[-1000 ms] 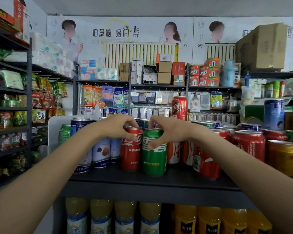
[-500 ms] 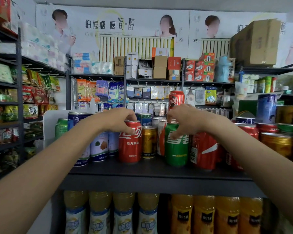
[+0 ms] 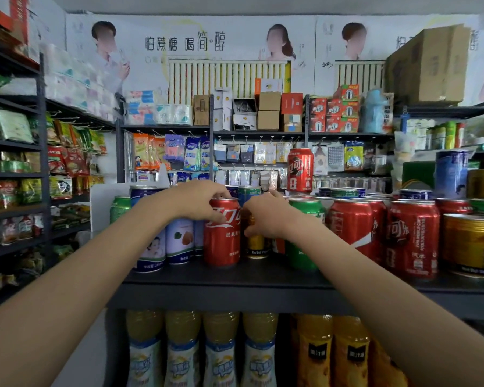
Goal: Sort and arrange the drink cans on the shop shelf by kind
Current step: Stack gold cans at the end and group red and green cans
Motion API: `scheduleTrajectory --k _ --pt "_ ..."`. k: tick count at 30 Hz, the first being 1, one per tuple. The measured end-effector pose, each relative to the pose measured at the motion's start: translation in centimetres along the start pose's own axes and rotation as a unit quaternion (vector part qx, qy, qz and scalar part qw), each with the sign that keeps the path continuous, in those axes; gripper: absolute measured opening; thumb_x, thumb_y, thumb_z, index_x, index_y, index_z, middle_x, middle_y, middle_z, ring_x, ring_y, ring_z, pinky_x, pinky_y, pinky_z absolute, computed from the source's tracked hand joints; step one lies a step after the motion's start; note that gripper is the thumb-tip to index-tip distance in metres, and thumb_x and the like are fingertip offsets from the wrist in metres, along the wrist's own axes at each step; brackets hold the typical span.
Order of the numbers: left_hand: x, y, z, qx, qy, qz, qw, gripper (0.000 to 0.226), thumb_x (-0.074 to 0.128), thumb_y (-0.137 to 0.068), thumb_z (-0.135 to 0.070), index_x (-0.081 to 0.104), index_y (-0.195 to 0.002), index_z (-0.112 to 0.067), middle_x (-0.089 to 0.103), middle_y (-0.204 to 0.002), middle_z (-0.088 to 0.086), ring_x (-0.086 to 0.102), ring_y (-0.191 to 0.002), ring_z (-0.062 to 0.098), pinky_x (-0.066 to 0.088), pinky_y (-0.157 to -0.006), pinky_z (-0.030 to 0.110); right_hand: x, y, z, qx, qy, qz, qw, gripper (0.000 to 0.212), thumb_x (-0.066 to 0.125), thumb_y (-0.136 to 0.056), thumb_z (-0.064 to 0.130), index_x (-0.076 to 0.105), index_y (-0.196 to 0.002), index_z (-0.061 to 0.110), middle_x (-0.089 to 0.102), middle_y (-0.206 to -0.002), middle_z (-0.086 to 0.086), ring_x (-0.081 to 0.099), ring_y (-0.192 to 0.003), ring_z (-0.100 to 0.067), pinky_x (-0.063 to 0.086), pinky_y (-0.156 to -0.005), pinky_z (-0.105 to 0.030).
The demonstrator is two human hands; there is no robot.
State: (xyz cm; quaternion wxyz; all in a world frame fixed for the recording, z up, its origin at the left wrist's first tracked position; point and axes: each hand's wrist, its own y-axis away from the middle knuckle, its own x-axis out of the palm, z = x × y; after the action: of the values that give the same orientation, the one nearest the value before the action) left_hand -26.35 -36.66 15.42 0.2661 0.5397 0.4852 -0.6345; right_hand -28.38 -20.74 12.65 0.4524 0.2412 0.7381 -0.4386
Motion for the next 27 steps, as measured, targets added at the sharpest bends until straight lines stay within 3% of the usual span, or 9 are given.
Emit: scheduleTrajectory --k 4,7,11,14,16,19,23,27 --pt "0.5 -0.1 -0.4 -0.019 -0.044 -0.04 0.998 0.043 0.065 -0.083 -0.029 0.052 -0.122 -0.017 0.056 -0.123 0.004 0.053 -0.107 0.019 0.045 -0.09 0.033 0.0 1.7 -0.1 -0.009 0.052 -0.089 0.995 0.028 0.057 -0.089 0.021 0.058 -0.115 0.013 0.057 -0.121 -0.006 0.045 -0.122 -0.023 0.007 -0.115 -0.044" --pt "0.6 -0.2 -2.0 0.006 -0.029 -0.131 0.991 0.044 0.062 -0.086 -0.033 0.05 -0.125 -0.018 0.049 -0.134 0.003 0.045 -0.121 0.02 0.038 -0.099 0.034 -2.1 4.6 -2.8 0.039 0.076 -0.171 0.982 0.03 0.057 -0.089 0.03 0.057 -0.117 0.018 0.053 -0.127 -0.003 0.04 -0.127 -0.022 0.005 -0.116 -0.043" --pt "1.8 -1.3 -6.4 0.073 0.036 -0.165 0.983 0.041 0.06 -0.087 -0.032 0.05 -0.125 -0.02 0.047 -0.137 -0.001 0.044 -0.124 0.017 0.036 -0.099 0.031 -4.3 9.1 -8.5 0.182 -0.004 -0.115 0.977 0.052 0.063 -0.079 0.05 0.054 -0.121 0.021 0.052 -0.131 -0.005 0.043 -0.124 -0.027 0.03 -0.108 -0.045" --pt "3.0 -2.7 -9.1 0.097 0.048 -0.142 0.984 0.043 0.059 -0.087 -0.035 0.049 -0.127 -0.021 0.049 -0.135 -0.001 0.046 -0.121 0.017 0.036 -0.101 0.032 -3.4 11.5 -10.1 0.207 -0.106 -0.074 0.97 0.054 0.066 -0.074 0.053 0.054 -0.117 0.021 0.058 -0.119 -0.003 0.054 -0.109 -0.022 0.042 -0.099 -0.045" --pt "3.7 -3.6 -10.4 0.102 0.045 -0.129 0.985 0.044 0.058 -0.087 -0.038 0.049 -0.127 -0.021 0.05 -0.134 -0.002 0.047 -0.121 0.018 0.032 -0.106 0.037 -2.0 12.1 -10.5 0.212 -0.089 -0.088 0.969 0.059 0.066 -0.074 0.055 0.049 -0.121 0.025 0.056 -0.119 0.001 0.05 -0.115 -0.02 0.027 -0.11 -0.049" --pt "4.6 -4.7 -11.3 0.096 0.051 -0.128 0.986 0.041 0.058 -0.086 -0.038 0.051 -0.123 -0.021 0.052 -0.131 -0.003 0.049 -0.119 0.017 0.029 -0.109 0.045 -0.5 12.4 -10.3 0.211 -0.03 -0.136 0.968 0.067 0.061 -0.073 0.062 0.043 -0.126 0.026 0.05 -0.127 0.003 0.041 -0.125 -0.017 0.004 -0.115 -0.043" --pt "4.5 -5.4 -12.0 0.083 0.082 -0.164 0.979 0.036 0.059 -0.086 -0.034 0.054 -0.12 -0.022 0.053 -0.13 -0.005 0.051 -0.116 0.013 0.04 -0.097 0.03 0.7 12.3 -10.1 0.184 0.004 -0.189 0.965 0.068 0.055 -0.077 0.065 0.04 -0.128 0.023 0.049 -0.129 0.002 0.039 -0.126 -0.018 0.001 -0.114 -0.041" --pt "4.1 -6.1 -13.8 0.079 0.131 -0.198 0.968 0.028 0.06 -0.087 -0.026 0.057 -0.114 -0.019 0.058 -0.119 -0.006 0.054 -0.11 0.01 0.038 -0.084 0.02 -0.1 13.2 -11.9 0.138 0.003 -0.193 0.971 0.07 0.05 -0.079 0.066 0.039 -0.135 0.025 0.044 -0.136 0.001 0.033 -0.131 -0.018 -0.005 -0.114 -0.044"
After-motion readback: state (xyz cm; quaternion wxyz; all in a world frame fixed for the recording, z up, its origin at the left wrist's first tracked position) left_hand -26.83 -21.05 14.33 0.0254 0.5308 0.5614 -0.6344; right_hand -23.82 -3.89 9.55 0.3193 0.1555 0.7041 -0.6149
